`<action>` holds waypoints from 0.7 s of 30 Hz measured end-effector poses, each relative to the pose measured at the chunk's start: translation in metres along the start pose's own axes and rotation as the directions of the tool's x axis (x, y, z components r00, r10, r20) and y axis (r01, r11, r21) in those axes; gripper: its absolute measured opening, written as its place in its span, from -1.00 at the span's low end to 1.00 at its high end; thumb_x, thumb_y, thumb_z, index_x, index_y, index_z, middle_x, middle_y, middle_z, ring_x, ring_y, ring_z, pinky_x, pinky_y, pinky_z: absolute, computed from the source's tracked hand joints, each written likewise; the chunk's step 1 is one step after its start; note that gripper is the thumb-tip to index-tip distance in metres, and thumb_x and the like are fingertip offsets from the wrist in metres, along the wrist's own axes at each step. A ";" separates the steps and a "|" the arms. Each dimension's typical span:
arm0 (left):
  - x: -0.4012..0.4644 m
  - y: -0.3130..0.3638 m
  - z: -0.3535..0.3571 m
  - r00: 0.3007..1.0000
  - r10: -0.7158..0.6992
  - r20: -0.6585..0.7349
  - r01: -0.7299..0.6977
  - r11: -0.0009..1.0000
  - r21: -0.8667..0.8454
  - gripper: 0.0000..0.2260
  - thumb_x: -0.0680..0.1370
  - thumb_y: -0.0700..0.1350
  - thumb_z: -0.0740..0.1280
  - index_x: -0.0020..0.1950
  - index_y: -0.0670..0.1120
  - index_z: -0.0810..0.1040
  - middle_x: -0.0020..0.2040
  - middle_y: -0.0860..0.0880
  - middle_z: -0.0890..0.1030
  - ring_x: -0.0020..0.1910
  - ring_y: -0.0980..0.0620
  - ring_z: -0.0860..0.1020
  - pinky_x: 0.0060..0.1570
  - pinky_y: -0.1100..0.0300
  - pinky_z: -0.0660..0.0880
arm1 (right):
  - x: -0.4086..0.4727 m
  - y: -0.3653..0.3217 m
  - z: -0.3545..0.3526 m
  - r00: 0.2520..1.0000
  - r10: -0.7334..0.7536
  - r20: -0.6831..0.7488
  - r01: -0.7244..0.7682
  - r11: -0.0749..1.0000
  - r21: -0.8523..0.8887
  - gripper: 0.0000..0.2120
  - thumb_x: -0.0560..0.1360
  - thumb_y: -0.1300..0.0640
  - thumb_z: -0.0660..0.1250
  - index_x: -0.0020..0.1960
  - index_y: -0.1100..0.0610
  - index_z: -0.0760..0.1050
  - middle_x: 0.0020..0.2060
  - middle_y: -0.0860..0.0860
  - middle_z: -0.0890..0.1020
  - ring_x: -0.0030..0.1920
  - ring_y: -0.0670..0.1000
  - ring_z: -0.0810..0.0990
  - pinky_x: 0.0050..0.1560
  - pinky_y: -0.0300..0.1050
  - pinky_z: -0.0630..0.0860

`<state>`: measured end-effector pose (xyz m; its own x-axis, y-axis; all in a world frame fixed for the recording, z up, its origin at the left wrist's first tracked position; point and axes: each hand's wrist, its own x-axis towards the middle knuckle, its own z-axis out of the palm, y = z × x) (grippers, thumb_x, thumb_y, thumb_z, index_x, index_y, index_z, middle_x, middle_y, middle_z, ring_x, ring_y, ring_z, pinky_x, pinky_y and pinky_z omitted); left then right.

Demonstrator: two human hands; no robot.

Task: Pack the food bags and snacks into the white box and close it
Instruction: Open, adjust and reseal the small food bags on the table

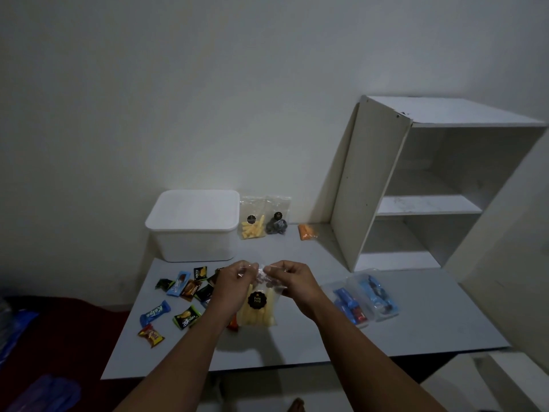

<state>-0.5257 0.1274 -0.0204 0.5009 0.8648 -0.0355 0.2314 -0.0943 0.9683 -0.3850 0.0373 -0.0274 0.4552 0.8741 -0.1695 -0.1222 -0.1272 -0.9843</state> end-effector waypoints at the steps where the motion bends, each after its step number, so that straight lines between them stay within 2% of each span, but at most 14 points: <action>1: 0.001 0.000 0.000 1.000 -0.002 -0.020 0.002 1.000 -0.004 -0.78 0.62 -0.08 0.33 -0.16 -0.12 0.67 -0.24 -0.04 0.71 -0.28 0.12 0.62 -0.27 0.31 0.44 | -0.001 0.001 -0.001 1.000 0.012 -0.008 -0.012 1.000 0.020 -0.83 0.54 0.10 0.45 -0.03 0.21 0.68 -0.18 0.09 0.72 -0.14 0.03 0.68 -0.02 -0.03 0.54; 4: 0.003 -0.001 0.001 1.000 -0.010 -0.022 0.010 1.000 0.002 -0.77 0.62 -0.09 0.34 -0.18 -0.14 0.64 -0.26 -0.02 0.68 -0.31 0.14 0.59 -0.32 0.36 0.41 | -0.002 0.005 -0.005 1.000 0.002 -0.019 -0.001 0.999 0.035 -0.90 0.57 0.12 0.42 -0.08 0.14 0.63 -0.19 0.07 0.68 -0.17 0.00 0.63 -0.02 -0.01 0.50; 8: 0.006 -0.004 0.008 0.999 -0.022 -0.032 0.021 0.999 -0.037 -0.78 0.59 -0.07 0.39 -0.18 -0.16 0.67 -0.28 -0.07 0.70 -0.34 0.16 0.61 -0.25 0.24 0.47 | 0.001 0.006 -0.010 0.998 0.004 -0.055 -0.003 1.000 0.019 -0.89 0.57 0.15 0.41 -0.14 0.09 0.62 -0.24 0.02 0.65 -0.21 -0.04 0.57 -0.06 -0.03 0.46; 11: 0.014 -0.014 0.012 0.998 -0.056 -0.013 0.055 0.993 -0.104 -0.74 0.62 -0.09 0.33 -0.13 -0.23 0.66 -0.22 -0.19 0.69 -0.27 -0.03 0.64 -0.16 0.11 0.54 | 0.004 0.007 -0.020 0.997 0.030 -0.076 -0.029 0.999 0.019 -0.91 0.55 0.14 0.43 -0.13 0.12 0.64 -0.25 0.04 0.66 -0.22 -0.04 0.61 -0.04 -0.02 0.51; 12: 0.018 -0.017 0.014 0.998 -0.059 0.003 0.059 0.993 -0.106 -0.75 0.63 -0.10 0.31 -0.14 -0.22 0.66 -0.22 -0.17 0.70 -0.23 -0.07 0.67 -0.10 0.05 0.57 | 0.006 0.009 -0.024 0.995 0.036 -0.088 -0.034 0.999 0.016 -0.90 0.54 0.13 0.44 -0.12 0.14 0.66 -0.25 0.05 0.68 -0.22 -0.03 0.63 -0.03 -0.01 0.53; 14: 0.026 -0.020 0.023 0.997 -0.048 0.053 0.052 0.995 -0.088 -0.75 0.65 -0.12 0.29 -0.14 -0.16 0.68 -0.23 -0.08 0.73 -0.21 -0.01 0.70 -0.03 0.01 0.60 | 0.009 0.012 -0.030 0.993 0.039 -0.112 -0.038 0.999 0.013 -0.87 0.52 0.12 0.46 -0.07 0.20 0.67 -0.24 0.07 0.70 -0.20 -0.01 0.66 -0.02 -0.02 0.55; 16: 0.033 -0.020 0.036 0.991 -0.023 0.128 0.028 0.999 -0.036 -0.75 0.65 -0.09 0.28 -0.13 -0.10 0.69 -0.22 -0.04 0.74 -0.19 0.03 0.70 0.00 0.00 0.61 | 0.013 0.015 -0.038 0.991 0.025 -0.135 -0.027 1.000 -0.011 -0.86 0.52 0.14 0.47 -0.07 0.23 0.67 -0.24 0.09 0.70 -0.21 0.00 0.65 -0.06 -0.05 0.54; 19: 0.047 -0.022 0.058 0.983 -0.022 0.181 0.027 0.999 -0.026 -0.76 0.63 -0.03 0.31 -0.12 -0.10 0.69 -0.19 -0.08 0.73 -0.11 -0.13 0.69 0.01 -0.11 0.61 | 0.025 0.020 -0.054 0.984 -0.004 -0.175 -0.006 0.998 -0.060 -0.91 0.54 0.20 0.44 -0.13 0.19 0.65 -0.28 0.08 0.67 -0.25 -0.03 0.60 -0.14 -0.16 0.51; 21: 0.060 -0.026 0.072 0.982 -0.054 0.181 0.064 0.997 -0.053 -0.77 0.63 -0.07 0.32 -0.15 -0.09 0.70 -0.21 -0.08 0.73 -0.12 -0.14 0.70 0.03 -0.15 0.61 | 0.035 0.022 -0.067 0.979 -0.010 -0.202 -0.009 0.995 -0.096 -0.91 0.54 0.23 0.43 -0.12 0.23 0.65 -0.30 0.09 0.66 -0.28 -0.06 0.60 -0.21 -0.26 0.50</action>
<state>-0.4413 0.1458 -0.0652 0.6305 0.7650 -0.1315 0.2187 -0.0126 0.9757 -0.3127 0.0338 -0.0578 0.6249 0.7629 -0.1657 -0.0414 -0.1796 -0.9829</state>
